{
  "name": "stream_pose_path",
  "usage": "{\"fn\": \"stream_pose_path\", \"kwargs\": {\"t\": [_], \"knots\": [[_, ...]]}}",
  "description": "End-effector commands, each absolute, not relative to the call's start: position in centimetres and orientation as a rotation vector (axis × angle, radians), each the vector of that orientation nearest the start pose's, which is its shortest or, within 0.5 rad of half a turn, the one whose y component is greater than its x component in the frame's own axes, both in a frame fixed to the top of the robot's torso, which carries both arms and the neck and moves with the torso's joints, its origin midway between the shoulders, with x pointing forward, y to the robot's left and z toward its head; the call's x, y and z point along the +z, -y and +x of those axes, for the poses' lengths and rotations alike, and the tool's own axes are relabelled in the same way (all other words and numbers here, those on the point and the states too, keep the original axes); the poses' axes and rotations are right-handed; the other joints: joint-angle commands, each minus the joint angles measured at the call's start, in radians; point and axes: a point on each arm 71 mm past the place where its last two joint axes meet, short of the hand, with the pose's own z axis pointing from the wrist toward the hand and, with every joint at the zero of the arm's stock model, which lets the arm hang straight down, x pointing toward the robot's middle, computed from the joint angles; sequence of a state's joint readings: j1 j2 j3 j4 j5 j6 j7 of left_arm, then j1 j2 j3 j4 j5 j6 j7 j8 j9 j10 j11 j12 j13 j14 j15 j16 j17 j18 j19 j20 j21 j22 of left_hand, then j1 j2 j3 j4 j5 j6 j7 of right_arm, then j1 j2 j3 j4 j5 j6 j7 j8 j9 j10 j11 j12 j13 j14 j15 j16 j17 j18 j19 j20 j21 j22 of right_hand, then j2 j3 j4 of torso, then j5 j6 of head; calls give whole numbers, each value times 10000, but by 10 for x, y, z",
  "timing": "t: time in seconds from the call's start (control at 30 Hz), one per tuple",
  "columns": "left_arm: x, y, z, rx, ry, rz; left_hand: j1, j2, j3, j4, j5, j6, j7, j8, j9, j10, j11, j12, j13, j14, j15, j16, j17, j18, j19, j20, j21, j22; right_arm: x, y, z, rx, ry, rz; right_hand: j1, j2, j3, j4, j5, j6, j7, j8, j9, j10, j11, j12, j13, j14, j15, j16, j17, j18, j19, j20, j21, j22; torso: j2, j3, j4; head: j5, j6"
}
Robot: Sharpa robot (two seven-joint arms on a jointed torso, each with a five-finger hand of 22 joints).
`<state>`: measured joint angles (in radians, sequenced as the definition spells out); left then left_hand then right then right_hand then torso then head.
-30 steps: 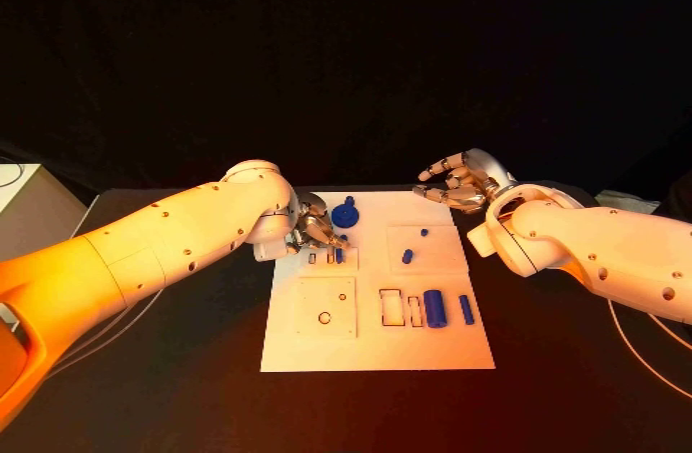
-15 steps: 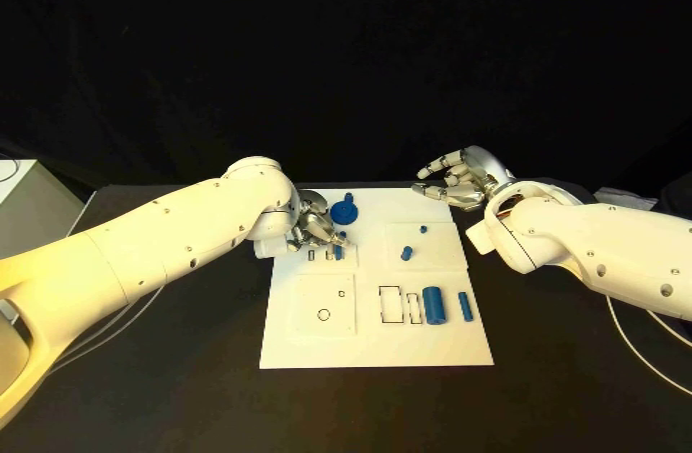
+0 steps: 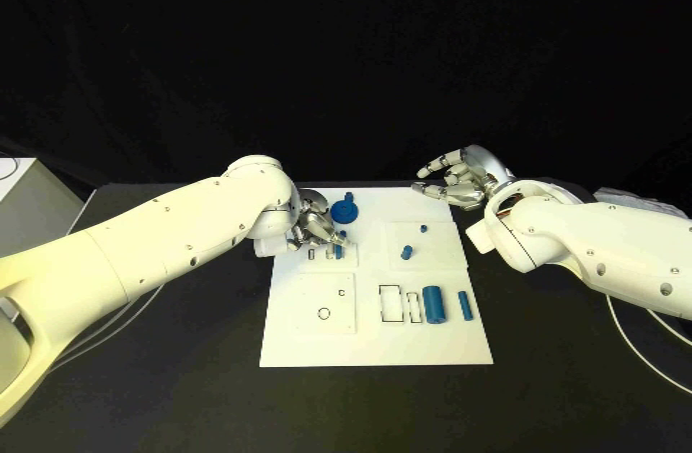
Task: Assemble the parts on the task board
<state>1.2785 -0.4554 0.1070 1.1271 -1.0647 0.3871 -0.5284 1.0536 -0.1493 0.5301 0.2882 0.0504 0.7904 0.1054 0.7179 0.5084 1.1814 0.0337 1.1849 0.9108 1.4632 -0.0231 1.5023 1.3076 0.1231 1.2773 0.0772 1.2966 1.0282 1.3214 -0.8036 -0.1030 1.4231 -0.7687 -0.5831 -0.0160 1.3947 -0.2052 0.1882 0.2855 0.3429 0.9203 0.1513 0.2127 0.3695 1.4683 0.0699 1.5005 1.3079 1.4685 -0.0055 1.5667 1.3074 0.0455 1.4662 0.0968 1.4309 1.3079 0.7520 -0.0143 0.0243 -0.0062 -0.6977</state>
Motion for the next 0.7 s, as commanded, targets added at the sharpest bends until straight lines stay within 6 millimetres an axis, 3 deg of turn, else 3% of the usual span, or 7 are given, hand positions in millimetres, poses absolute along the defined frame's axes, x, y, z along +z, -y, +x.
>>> {"fn": "stream_pose_path", "kwargs": {"t": [0.03,0.7], "knots": [[-168,-120,555,-4897,-23824,-679,121,-18,61,-14,-2,40,-6,49,12,-21,-29,-61,-5,604,-76,19,1232,-127,-19,-45,44,-5,-147,229,524,8434,-14945,5284,-64,-2,57,18,56,-60,0,26,15,229,-20,-29,1933,1023,-42,41,2634,-63,513,-88,-14,1123,3,-10,-9,0,-12],[-169,-117,553,-4973,-23965,-578,407,-75,208,-82,-1,-30,-45,165,116,-36,-72,-139,-110,598,-118,6,1217,-131,-34,-75,50,2,-147,228,524,8435,-14995,5280,-86,13,81,18,58,-65,2,44,26,245,-18,-14,1946,1023,-38,41,2634,-63,514,-85,-15,1123,0,-41,-20,-10,-103]]}}
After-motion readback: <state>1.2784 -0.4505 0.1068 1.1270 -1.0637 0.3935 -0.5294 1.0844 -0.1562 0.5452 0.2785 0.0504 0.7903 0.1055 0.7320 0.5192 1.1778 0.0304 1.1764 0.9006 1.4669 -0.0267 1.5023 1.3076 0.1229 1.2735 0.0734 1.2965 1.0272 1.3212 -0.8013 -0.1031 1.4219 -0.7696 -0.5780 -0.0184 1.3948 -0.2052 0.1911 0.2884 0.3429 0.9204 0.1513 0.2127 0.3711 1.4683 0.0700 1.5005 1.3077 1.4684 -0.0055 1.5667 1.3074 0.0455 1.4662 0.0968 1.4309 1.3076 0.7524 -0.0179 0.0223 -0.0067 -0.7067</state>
